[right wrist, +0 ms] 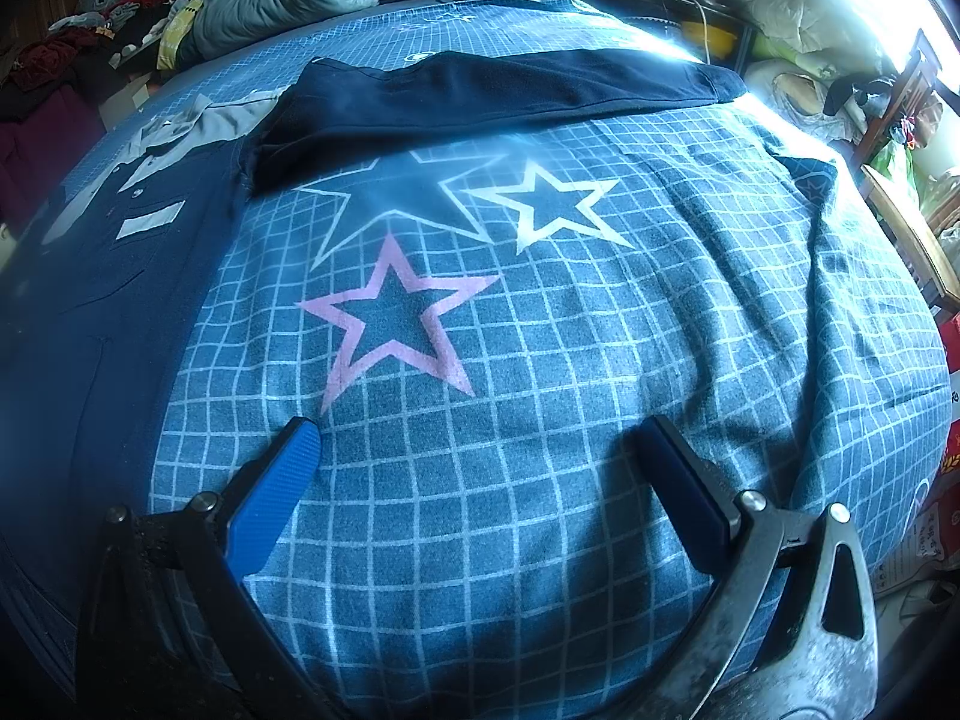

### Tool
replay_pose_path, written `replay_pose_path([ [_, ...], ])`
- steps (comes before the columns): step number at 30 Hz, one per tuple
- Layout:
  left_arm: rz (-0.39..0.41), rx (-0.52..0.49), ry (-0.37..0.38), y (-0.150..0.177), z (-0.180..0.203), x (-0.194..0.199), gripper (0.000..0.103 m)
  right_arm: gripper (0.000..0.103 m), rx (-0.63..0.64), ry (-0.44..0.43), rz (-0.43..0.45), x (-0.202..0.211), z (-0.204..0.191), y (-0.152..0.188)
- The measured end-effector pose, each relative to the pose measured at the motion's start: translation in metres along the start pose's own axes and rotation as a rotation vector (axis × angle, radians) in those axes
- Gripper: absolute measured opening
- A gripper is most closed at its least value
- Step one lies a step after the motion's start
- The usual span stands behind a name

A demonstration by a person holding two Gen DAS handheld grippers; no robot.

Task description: Fold small clothes

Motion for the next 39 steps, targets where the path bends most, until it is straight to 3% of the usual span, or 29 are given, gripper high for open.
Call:
replay_pose_path([
  [7,0.005,0.008,0.008,0.0,-0.001,0.0,0.103,0.103,-0.002,0.002,-0.001,0.0,-0.001,-0.004],
  [11,0.0,-0.001,-0.001,0.0,0.0,0.0,0.103,0.103,-0.087,-0.077,-0.01,0.008,0.01,-0.014],
  [15,0.003,-0.001,0.0,0.0,0.0,0.001,0.103,0.103,-0.255,-0.113,0.058,0.011,0.056,-0.052],
  [19,0.001,-0.001,0.0,0.0,0.0,0.001,0.103,0.101,-0.443,-0.128,0.113,-0.02,0.132,-0.11],
  [21,0.0,0.0,0.0,0.0,0.0,0.001,0.103,0.077,-0.511,-0.136,0.129,-0.046,0.168,-0.136],
  [23,0.0,-0.002,-0.001,0.0,0.0,0.001,0.103,0.059,-0.573,-0.141,0.115,-0.079,0.202,-0.158],
  [29,-0.004,-0.009,-0.008,-0.001,0.001,-0.002,0.103,0.057,-0.599,-0.076,0.076,-0.159,0.247,-0.197],
  [37,-0.005,-0.012,-0.01,-0.003,0.001,-0.004,0.103,0.058,-0.557,-0.059,0.076,-0.183,0.245,-0.196],
  [38,-0.005,-0.013,-0.01,-0.003,0.001,-0.004,0.103,0.047,-0.549,-0.078,0.073,-0.182,0.241,-0.198],
  [39,-0.004,-0.014,-0.011,-0.003,0.001,-0.004,0.103,0.012,-0.546,-0.116,0.064,-0.182,0.234,-0.201],
])
Point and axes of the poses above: each gripper's, at about its wrist camera, not at the fingertips, and x roughly against the way its jaws point, z to its right, y to its underside, the point moved 3 cm from there along -x, roughly the way its jaws point, and after that the axes turned 14 degrees about z, right-handed, at the moved point
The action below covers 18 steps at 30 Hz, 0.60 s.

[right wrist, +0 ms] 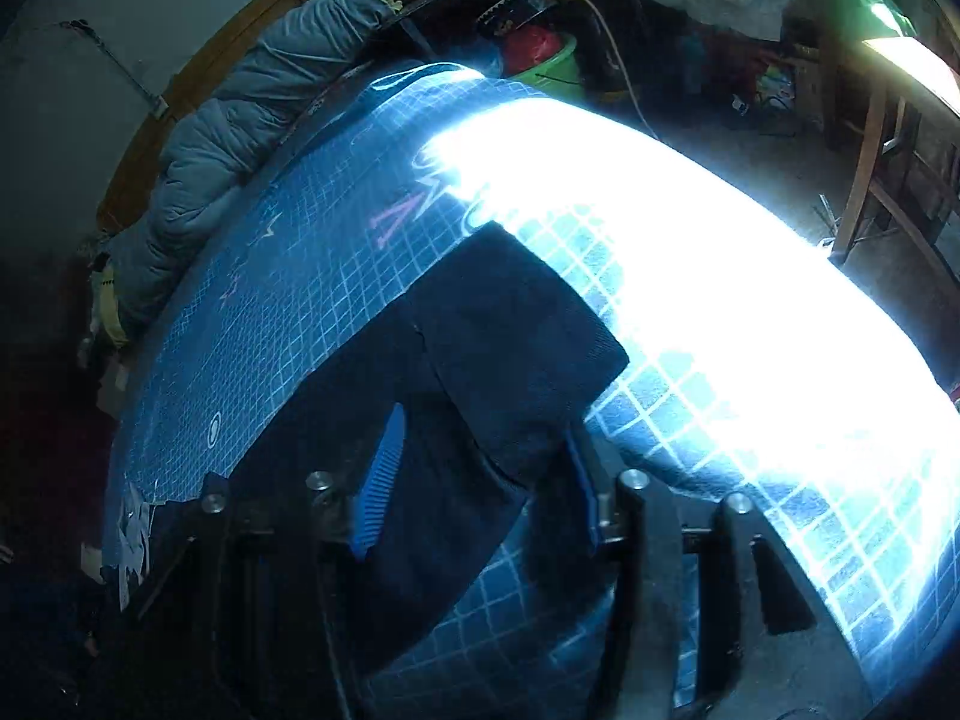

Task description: Fold small clothes

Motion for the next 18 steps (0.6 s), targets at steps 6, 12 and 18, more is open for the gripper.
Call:
replay_pose_path([
  [6,0.008,0.009,0.013,-0.001,-0.002,0.002,0.103,0.012,0.117,-0.298,0.109,0.072,-0.15,-0.002],
  [12,0.053,0.101,0.082,-0.017,-0.018,0.03,0.102,0.012,0.271,-0.68,0.085,0.131,-0.384,0.07],
  [18,0.203,0.157,0.054,-0.05,-0.079,0.097,0.103,0.019,0.315,-0.839,-0.104,0.091,-0.543,0.22],
])
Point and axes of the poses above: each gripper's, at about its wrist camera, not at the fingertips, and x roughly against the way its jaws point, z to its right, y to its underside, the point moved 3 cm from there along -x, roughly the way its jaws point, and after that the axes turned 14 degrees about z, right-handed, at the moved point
